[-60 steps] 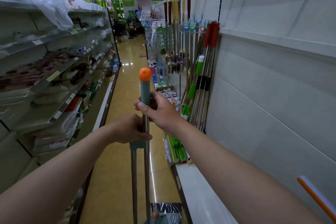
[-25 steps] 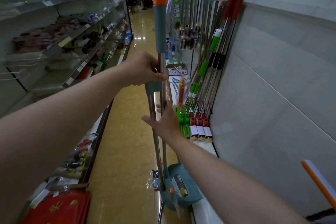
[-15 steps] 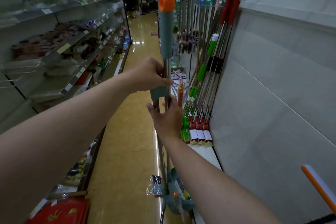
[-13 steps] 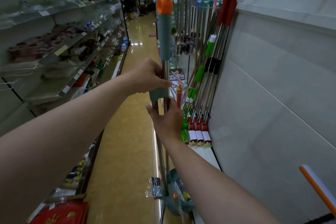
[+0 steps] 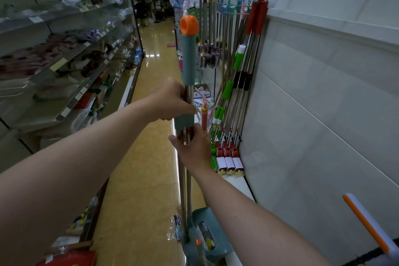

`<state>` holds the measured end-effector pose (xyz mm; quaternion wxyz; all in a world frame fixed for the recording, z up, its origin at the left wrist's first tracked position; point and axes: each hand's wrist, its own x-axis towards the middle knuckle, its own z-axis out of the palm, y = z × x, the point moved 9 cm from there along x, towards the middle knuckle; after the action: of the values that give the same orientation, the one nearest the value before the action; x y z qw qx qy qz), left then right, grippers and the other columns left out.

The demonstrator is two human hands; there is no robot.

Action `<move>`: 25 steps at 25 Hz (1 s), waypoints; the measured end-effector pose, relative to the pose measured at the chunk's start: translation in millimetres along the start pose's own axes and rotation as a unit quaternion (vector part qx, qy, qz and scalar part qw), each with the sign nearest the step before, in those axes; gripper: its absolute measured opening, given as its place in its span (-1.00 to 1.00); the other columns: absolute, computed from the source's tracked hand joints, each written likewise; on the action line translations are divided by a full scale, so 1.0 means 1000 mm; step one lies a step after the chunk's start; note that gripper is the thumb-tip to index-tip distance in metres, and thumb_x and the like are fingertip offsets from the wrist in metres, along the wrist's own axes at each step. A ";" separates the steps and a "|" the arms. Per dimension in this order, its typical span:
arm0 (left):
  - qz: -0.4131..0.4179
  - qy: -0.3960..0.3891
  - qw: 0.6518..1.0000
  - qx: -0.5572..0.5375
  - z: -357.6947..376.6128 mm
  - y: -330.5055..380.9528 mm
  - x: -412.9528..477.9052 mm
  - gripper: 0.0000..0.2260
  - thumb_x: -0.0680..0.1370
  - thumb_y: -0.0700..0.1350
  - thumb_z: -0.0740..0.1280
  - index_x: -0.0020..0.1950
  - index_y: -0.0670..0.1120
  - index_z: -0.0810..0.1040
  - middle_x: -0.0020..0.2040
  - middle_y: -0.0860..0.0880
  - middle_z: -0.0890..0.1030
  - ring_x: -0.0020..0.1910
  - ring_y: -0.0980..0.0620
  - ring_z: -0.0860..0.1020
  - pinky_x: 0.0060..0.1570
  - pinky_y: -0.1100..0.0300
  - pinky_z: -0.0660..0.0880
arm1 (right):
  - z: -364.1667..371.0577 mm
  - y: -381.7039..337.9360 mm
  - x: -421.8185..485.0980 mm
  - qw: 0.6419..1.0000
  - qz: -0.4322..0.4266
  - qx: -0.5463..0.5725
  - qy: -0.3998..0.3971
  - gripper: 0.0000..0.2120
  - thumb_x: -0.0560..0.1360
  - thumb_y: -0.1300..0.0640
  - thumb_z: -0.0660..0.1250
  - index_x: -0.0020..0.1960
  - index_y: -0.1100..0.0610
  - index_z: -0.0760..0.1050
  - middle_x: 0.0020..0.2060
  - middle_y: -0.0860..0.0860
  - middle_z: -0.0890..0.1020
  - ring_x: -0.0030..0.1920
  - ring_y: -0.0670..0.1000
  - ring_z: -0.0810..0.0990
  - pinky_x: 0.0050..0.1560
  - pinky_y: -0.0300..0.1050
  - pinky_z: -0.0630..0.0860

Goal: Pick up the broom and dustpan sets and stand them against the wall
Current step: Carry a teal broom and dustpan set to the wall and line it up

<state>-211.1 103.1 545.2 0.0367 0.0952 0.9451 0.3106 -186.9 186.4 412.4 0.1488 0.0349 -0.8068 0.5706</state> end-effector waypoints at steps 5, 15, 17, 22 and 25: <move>0.046 0.011 0.998 0.043 0.005 0.006 0.002 -0.63 0.46 0.12 0.51 -0.21 -0.17 0.55 -0.43 -0.05 0.53 -0.59 0.10 0.46 -0.57 0.29 0.39 | 0.003 0.011 0.000 0.995 0.017 0.025 -0.096 -0.67 0.47 -0.08 0.48 0.11 0.05 0.49 -0.16 -0.23 0.58 -0.15 -0.27 0.54 -0.15 -0.25 0.45; 0.142 0.005 0.977 0.161 0.049 0.037 0.021 -0.62 0.47 0.19 0.46 -0.25 -0.11 0.52 -0.35 -0.01 0.51 -0.36 -0.01 0.53 -0.43 0.14 0.41 | -0.034 0.045 -0.009 0.991 0.069 -0.023 -0.109 -0.71 0.50 -0.12 0.43 0.14 -0.03 0.52 -0.01 -0.10 0.65 0.04 -0.03 0.61 0.07 -0.01 0.54; 0.173 -0.002 0.971 0.162 0.059 0.046 0.024 -0.65 0.48 0.18 0.45 -0.17 -0.10 0.54 -0.29 -0.03 0.57 -0.29 -0.04 0.60 -0.30 0.04 0.58 | -0.050 0.046 -0.008 0.986 0.080 -0.060 -0.133 -0.66 0.50 -0.10 0.44 0.22 -0.02 0.53 0.07 -0.09 0.66 0.12 -0.01 0.62 0.14 -0.04 0.53; 0.246 -0.009 0.951 0.184 0.094 0.084 0.020 -0.64 0.48 0.14 0.42 -0.30 -0.10 0.47 -0.37 -0.08 0.54 -0.40 -0.06 0.52 -0.34 0.02 0.52 | -0.100 0.052 -0.018 0.986 0.090 -0.085 -0.108 -0.84 0.50 0.02 0.47 0.04 -0.07 0.54 -0.10 -0.15 0.64 0.04 -0.03 0.62 0.10 -0.08 0.52; 0.279 -0.026 0.943 0.182 0.117 0.103 0.022 -0.60 0.46 0.14 0.41 -0.34 -0.15 0.44 -0.44 -0.07 0.44 -0.48 -0.02 0.42 -0.40 0.02 0.45 | -0.126 0.069 -0.027 0.990 0.106 -0.073 -0.061 -0.83 0.47 0.04 0.50 0.04 -0.05 0.60 -0.06 -0.10 0.71 0.01 -0.04 0.67 0.14 0.02 0.59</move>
<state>-201.1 256.6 512.0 -0.0443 0.3680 0.9199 0.1282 -151.6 324.7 380.1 0.0398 -0.0271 -0.8528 0.5200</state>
